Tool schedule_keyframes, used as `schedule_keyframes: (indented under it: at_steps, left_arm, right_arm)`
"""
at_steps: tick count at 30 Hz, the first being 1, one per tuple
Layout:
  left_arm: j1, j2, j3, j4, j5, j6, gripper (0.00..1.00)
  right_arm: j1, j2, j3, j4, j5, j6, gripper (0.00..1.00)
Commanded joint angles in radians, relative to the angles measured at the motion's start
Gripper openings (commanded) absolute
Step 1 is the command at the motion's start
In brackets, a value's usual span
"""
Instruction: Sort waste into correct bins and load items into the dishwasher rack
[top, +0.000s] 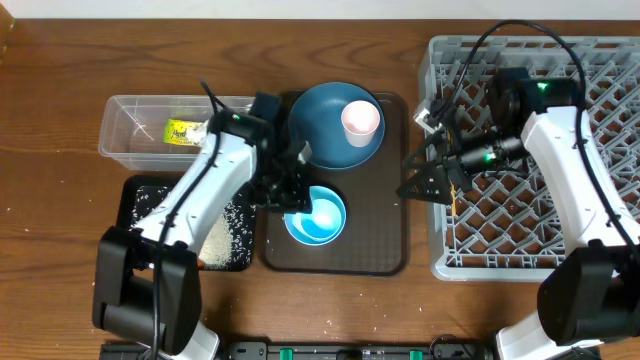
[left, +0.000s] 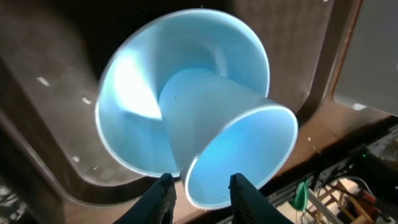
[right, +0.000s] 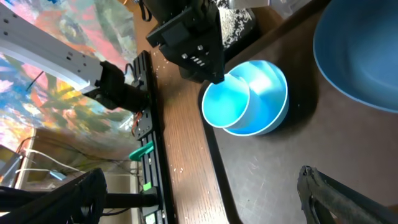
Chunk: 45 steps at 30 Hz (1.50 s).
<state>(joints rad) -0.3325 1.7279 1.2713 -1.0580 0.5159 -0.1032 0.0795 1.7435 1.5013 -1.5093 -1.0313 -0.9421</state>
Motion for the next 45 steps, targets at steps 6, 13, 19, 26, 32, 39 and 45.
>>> schedule_keyframes:
  at_steps: [6, 13, 19, 26, 32, 39, 45]
  left_arm:
    - [-0.014, 0.0, -0.071, 0.089, -0.014, -0.06, 0.31]
    - [-0.014, 0.0, -0.122, 0.117, -0.058, -0.087, 0.19]
    - [-0.014, -0.001, -0.128, 0.134, -0.056, -0.087, 0.06]
    - [-0.007, -0.082, -0.037, 0.071, -0.052, -0.09, 0.06]
    - [-0.003, -0.271, -0.013, 0.121, 0.19, -0.044, 0.06]
    - [0.008, -0.361, -0.013, 0.325, 0.575, -0.034, 0.06]
    - [0.008, -0.333, -0.013, 0.382, 0.591, -0.073, 0.06]
  right_arm:
    - [-0.014, -0.004, -0.016, 0.003, -0.012, 0.007, 0.97]
    - [-0.014, -0.004, -0.017, 0.002, -0.013, 0.007, 0.97]
    - [-0.014, -0.004, -0.017, 0.002, -0.013, 0.007, 0.99]
    - [-0.014, -0.004, -0.017, 0.0, -0.05, 0.022, 0.99]
    - [-0.014, -0.004, -0.017, 0.015, -0.146, 0.023, 0.99]
    - [-0.008, -0.004, -0.017, 0.013, -0.364, 0.041, 0.99]
    - [0.028, -0.004, -0.017, 0.013, -0.475, 0.035, 0.99]
